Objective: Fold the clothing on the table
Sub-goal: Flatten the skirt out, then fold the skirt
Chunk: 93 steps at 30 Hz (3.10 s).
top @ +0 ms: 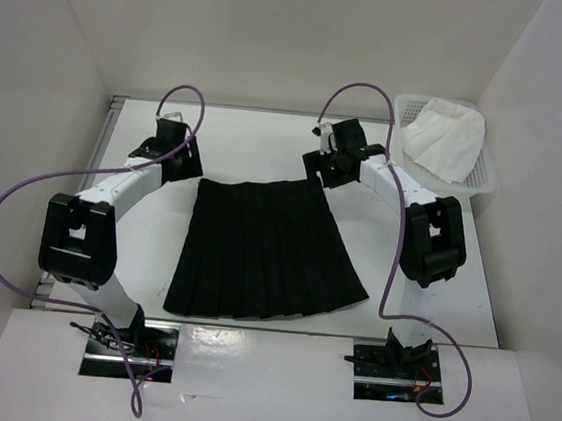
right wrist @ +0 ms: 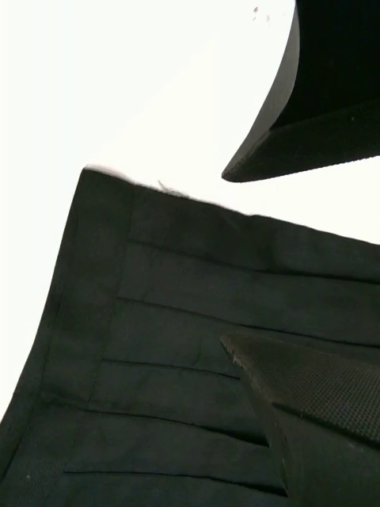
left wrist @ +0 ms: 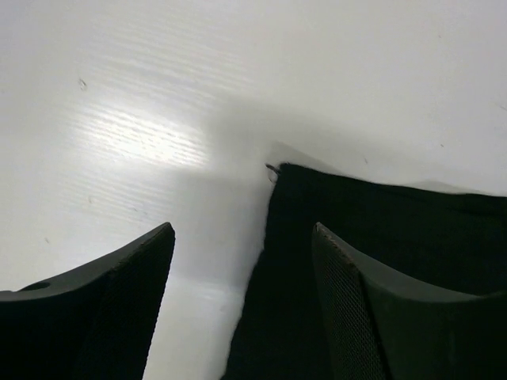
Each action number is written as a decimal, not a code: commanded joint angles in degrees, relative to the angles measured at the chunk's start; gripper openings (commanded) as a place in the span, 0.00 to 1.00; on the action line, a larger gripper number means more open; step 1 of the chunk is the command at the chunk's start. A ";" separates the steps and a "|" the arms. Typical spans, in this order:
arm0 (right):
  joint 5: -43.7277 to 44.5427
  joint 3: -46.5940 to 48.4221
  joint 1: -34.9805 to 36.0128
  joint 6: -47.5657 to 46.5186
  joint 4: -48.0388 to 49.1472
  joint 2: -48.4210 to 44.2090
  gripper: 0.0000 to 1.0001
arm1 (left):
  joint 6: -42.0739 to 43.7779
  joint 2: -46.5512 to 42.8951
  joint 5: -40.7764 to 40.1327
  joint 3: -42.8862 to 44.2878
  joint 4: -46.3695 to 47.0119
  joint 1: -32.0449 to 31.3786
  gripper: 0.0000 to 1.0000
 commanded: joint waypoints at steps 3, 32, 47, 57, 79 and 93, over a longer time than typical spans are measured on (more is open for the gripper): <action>-3.00 -0.04 -0.97 -2.06 2.44 1.63 0.80 | 7.86 3.11 12.45 0.03 7.13 5.75 0.74; -6.26 1.02 -1.50 -2.59 1.39 3.21 0.80 | 12.70 13.67 24.08 2.32 10.30 7.35 0.61; -6.26 1.02 -2.03 -2.59 1.39 2.68 0.80 | 13.31 16.56 25.22 4.51 10.30 7.35 0.57; -6.26 1.55 -2.03 -2.06 1.39 2.16 0.80 | 13.31 18.32 25.93 6.80 9.77 6.29 0.54; -9.60 13.50 -5.63 0.31 -0.81 12.26 0.78 | 13.31 16.65 26.63 5.66 8.71 6.29 0.39; -6.88 14.20 -5.63 0.31 0.24 16.65 0.72 | 13.31 16.13 27.16 5.66 8.71 6.29 0.37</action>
